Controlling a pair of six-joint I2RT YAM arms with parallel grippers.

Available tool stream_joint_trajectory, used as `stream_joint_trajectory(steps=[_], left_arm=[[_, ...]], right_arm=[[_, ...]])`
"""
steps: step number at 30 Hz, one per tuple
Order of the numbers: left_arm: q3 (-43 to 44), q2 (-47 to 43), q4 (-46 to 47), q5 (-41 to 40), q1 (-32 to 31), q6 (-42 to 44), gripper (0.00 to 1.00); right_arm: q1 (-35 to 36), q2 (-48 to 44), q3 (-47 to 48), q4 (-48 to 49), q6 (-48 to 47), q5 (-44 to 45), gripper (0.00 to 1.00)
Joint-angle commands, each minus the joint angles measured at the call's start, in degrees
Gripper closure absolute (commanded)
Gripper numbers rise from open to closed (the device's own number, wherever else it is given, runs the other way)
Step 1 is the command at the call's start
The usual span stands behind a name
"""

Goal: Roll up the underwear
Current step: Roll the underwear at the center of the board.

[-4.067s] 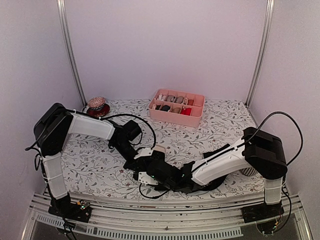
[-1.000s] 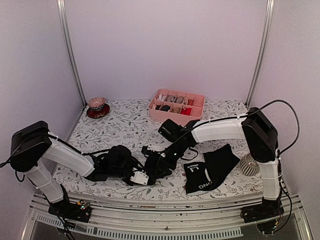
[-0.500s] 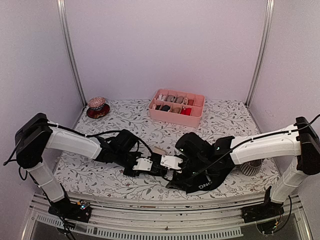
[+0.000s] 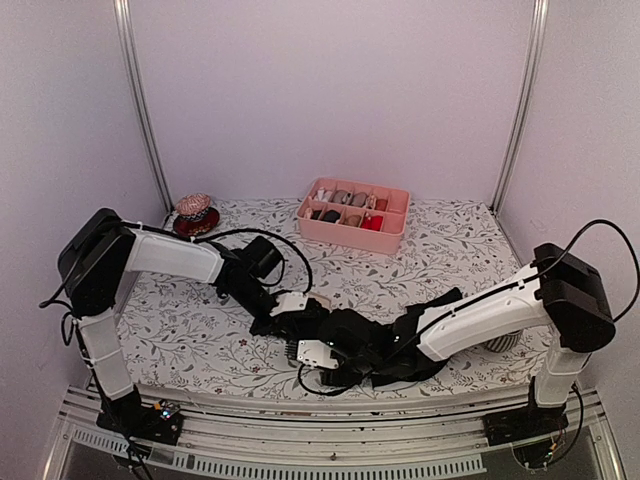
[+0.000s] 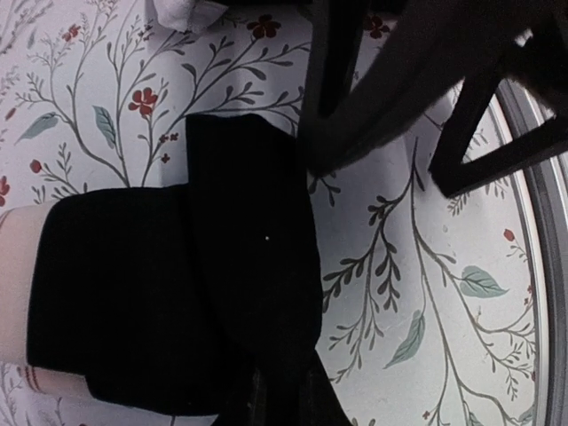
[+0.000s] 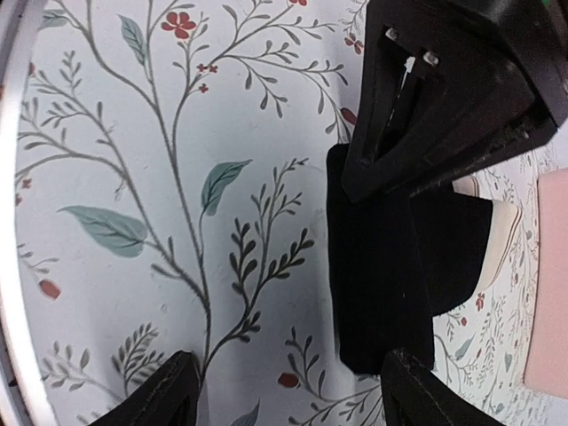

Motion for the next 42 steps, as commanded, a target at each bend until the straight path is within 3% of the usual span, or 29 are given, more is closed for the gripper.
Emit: stream_joint_trajectory(steps=[1,12,15,19,22,26,32,34,36,42], left_arm=[[1.71,4.08,-8.08,1.89,1.97,-0.65,1.0],[4.97,8.36,-11.83,4.77,4.36,0.49,1.0],[5.09,8.53,-12.18,5.02,4.62,0.83,1.0],[5.09,8.43,-12.19,5.03,5.07,1.06,1.0],[5.0,8.37,-12.19,4.79,5.25,1.6,0.99],[4.32,6.79,-11.05,4.45,5.79,2.01,0.87],[-1.88,-3.64,-0.95,2.52,7.0,1.38,0.38],[-6.38,-8.01,4.85,1.49,7.16,0.73,0.26],[-10.51,-12.32,10.09,1.1,7.36,1.56,0.21],[-23.28,-23.75,26.28,1.14,8.06,5.67,0.22]], right_arm=[[0.29,6.47,5.28,4.76,-6.17,9.31,0.28],[-1.55,13.65,7.75,9.05,-11.71,13.02,0.33],[-1.98,15.06,8.17,8.77,-12.11,12.79,0.43],[-2.55,16.4,8.81,7.48,-11.58,12.17,0.66],[-2.79,16.49,9.31,5.9,-10.31,10.7,0.71],[-2.79,14.98,10.08,2.73,-8.23,4.78,0.86],[-2.93,15.11,14.77,-5.84,-3.83,-3.93,0.92],[-3.25,15.82,16.49,-8.88,-1.94,-6.68,0.92],[-3.61,16.22,17.88,-11.07,-0.46,-8.2,0.93],[-5.97,16.09,22.25,-17.56,3.95,-17.63,0.92]])
